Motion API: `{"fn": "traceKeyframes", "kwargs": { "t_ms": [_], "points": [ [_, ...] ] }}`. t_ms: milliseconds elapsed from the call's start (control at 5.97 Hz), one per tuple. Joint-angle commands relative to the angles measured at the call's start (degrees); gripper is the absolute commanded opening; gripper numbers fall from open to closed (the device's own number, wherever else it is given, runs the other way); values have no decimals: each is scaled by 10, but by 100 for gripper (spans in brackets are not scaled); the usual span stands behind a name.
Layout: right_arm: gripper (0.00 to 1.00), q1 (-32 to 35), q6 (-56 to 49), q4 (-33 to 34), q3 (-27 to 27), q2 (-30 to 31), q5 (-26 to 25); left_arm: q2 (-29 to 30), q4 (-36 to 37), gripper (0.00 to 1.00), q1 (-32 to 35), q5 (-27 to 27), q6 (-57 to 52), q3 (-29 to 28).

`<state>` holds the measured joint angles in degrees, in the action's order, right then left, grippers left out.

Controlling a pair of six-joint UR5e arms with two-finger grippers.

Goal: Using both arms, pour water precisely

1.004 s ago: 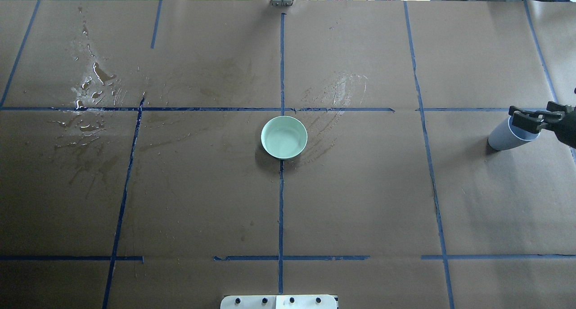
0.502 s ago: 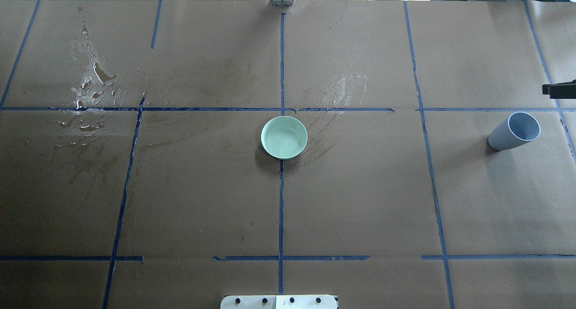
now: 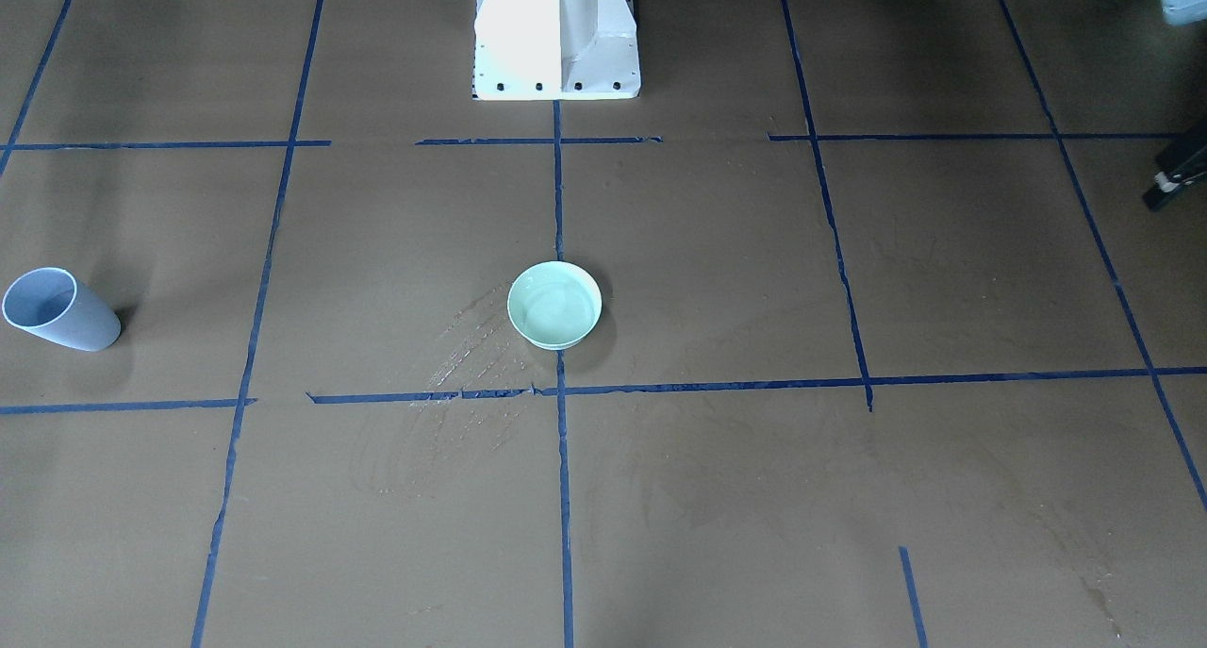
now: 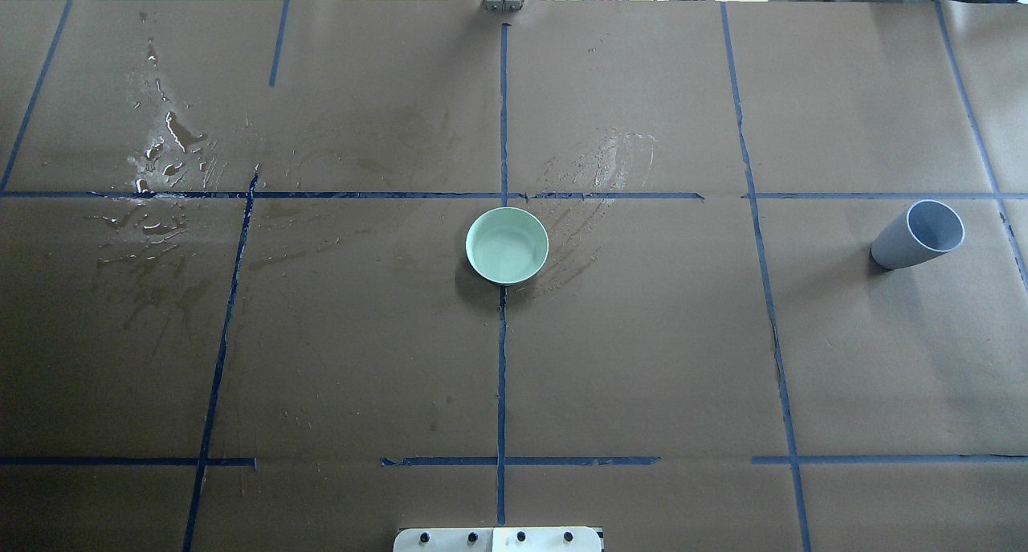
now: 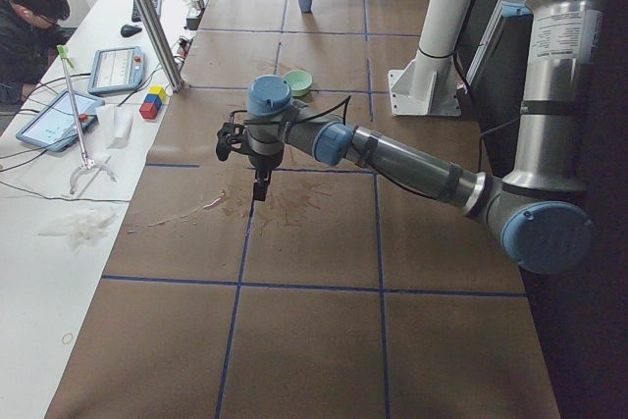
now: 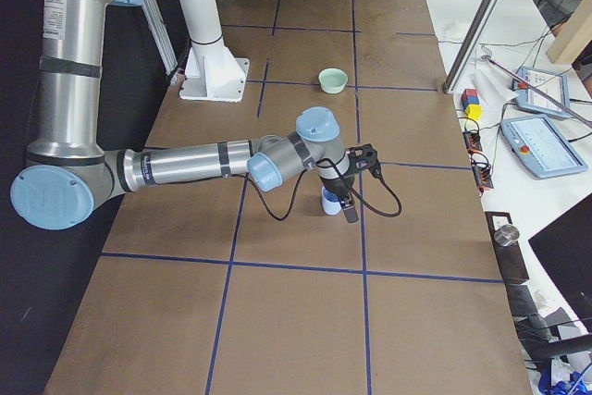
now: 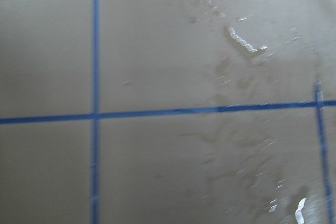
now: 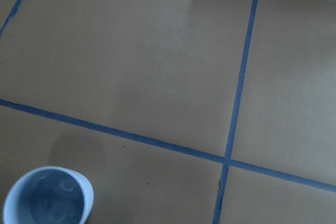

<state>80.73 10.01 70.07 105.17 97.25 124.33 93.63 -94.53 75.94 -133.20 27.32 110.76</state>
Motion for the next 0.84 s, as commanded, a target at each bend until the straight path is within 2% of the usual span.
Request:
{"fn": "traceKeyframes", "kwargs": {
  "t_ms": [0, 167, 335, 502, 670],
  "points": [
    [100, 41, -115, 96, -4, 0, 36, 91, 6, 100, -134, 60, 164, 8],
    [100, 50, -146, 139, -4, 0, 36, 150, 7, 100, -221, 91, 241, -4],
    [100, 53, -148, 150, -14, 0, 36, 227, 35, 100, -302, 147, 317, -32],
    [100, 55, -141, 151, -32, 0, 54, 306, 49, 100, -337, 159, 347, -93],
    [99, 57, -126, 151, -57, -6, 76, 350, 49, 100, -358, 166, 357, -136]
  ]
}}
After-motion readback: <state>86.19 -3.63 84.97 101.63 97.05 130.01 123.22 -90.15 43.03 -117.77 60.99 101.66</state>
